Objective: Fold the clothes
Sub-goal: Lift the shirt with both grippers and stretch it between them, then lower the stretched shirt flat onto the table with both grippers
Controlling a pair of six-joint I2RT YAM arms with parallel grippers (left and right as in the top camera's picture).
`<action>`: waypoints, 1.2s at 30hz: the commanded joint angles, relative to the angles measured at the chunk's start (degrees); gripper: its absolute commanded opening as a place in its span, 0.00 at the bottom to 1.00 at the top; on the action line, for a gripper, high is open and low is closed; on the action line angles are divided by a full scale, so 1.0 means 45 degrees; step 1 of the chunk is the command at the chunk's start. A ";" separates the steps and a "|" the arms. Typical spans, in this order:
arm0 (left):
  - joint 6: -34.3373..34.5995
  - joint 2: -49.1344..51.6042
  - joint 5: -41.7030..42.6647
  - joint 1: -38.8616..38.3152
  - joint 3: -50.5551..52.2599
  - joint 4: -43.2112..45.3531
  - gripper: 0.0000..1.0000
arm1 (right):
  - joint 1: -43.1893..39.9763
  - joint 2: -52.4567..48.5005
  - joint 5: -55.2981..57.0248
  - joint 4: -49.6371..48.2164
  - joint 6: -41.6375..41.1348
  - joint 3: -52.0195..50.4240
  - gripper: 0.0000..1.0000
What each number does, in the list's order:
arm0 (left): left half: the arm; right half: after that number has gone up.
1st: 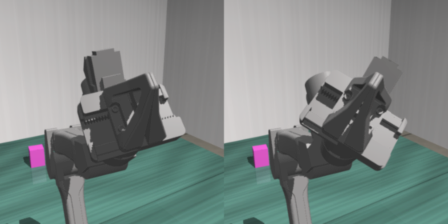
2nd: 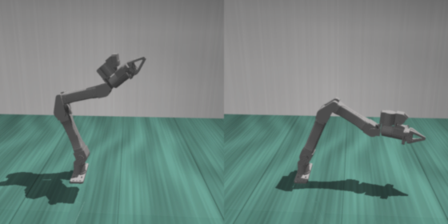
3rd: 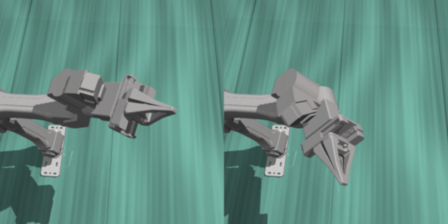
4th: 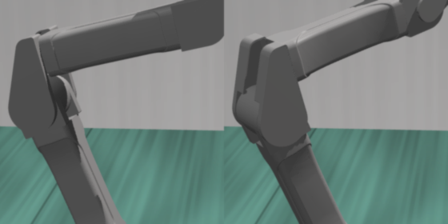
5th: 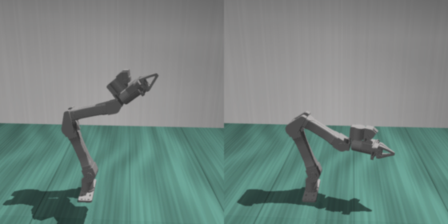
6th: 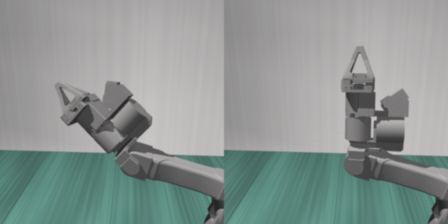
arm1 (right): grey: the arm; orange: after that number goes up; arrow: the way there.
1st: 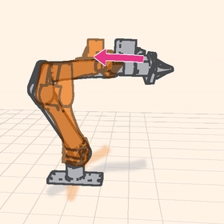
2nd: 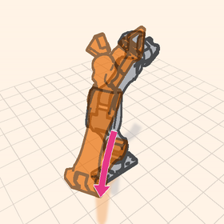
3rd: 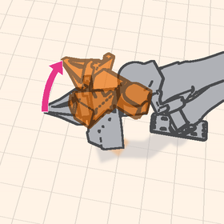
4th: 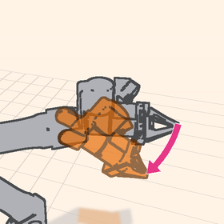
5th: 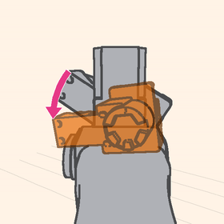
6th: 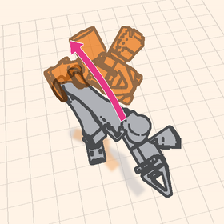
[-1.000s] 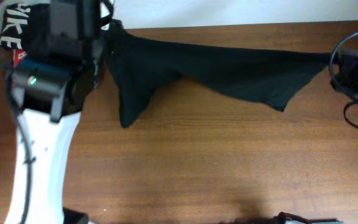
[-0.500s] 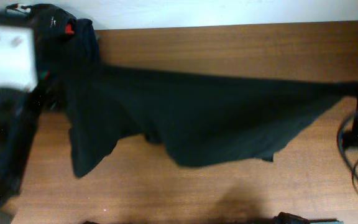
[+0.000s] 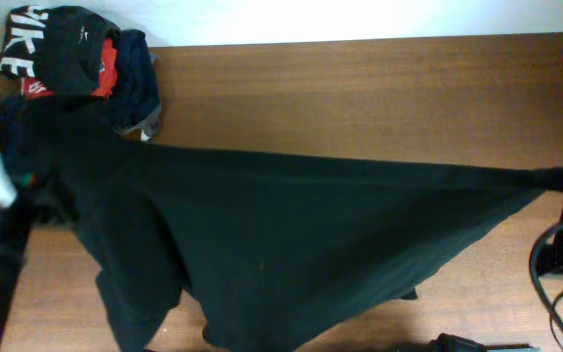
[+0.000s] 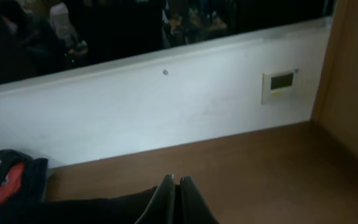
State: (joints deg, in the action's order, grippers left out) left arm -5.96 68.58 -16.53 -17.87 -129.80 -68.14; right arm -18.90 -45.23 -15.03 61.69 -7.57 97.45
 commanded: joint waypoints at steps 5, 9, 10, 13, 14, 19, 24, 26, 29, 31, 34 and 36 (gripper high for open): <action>0.0272 0.2336 -0.0311 0.0092 0.0350 -0.0690 0.00 | -0.0160 -0.1919 0.0772 0.0602 0.0024 0.0049 0.04; 0.0272 0.3575 -0.0330 0.0092 0.0350 -0.0918 0.00 | -0.0160 -0.3191 0.0772 0.1078 0.0073 0.0049 0.04; 0.0272 0.3905 -0.0325 0.0092 0.0350 -0.0928 0.00 | -0.0160 -0.3580 0.0772 0.1141 0.0073 0.0049 0.04; 0.0325 0.4847 -0.0316 0.0092 0.0350 -0.0933 0.00 | -0.0136 -0.4663 0.0763 0.1253 0.0267 0.0049 0.04; 0.0364 0.5153 -0.0321 0.0092 0.0350 -0.0928 0.00 | -0.0126 -0.5037 0.0719 0.1263 0.0282 0.0049 0.04; 0.0364 0.6698 -0.0282 0.0092 0.0350 -0.0758 0.00 | -0.0126 -0.6960 0.0665 0.1156 0.0311 0.0049 0.04; 0.0364 0.8325 -0.0277 0.0092 0.0350 -0.0112 0.00 | -0.0126 -0.9160 0.0403 0.0330 0.0311 0.0049 0.04; 0.0364 0.8869 -0.0272 0.0092 0.0350 0.0238 0.00 | -0.0126 -0.9811 0.0345 -0.0199 0.0311 0.0049 0.04; 0.0364 0.9700 -0.0277 0.0092 0.0350 0.0928 0.00 | -0.0126 -1.0768 0.0335 -0.1224 0.0311 0.0049 0.04; 0.0359 1.0282 -0.0277 0.0092 0.0350 0.1525 0.00 | -0.0053 -1.1366 0.0335 -0.1948 0.0306 0.0049 0.04; 0.0359 1.1011 -0.0277 0.0092 0.0350 0.2404 0.00 | 0.0126 -1.2148 0.0340 -0.2948 0.0306 0.0049 0.04; 0.0359 1.1550 -0.0277 0.0092 0.0350 0.3123 0.00 | 0.0291 -1.2706 0.0340 -0.3657 0.0306 0.0049 0.04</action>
State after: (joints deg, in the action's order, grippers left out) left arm -4.89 117.43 -16.53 -17.87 -128.03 -56.80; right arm -18.55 -99.44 -14.44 48.03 -6.81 97.47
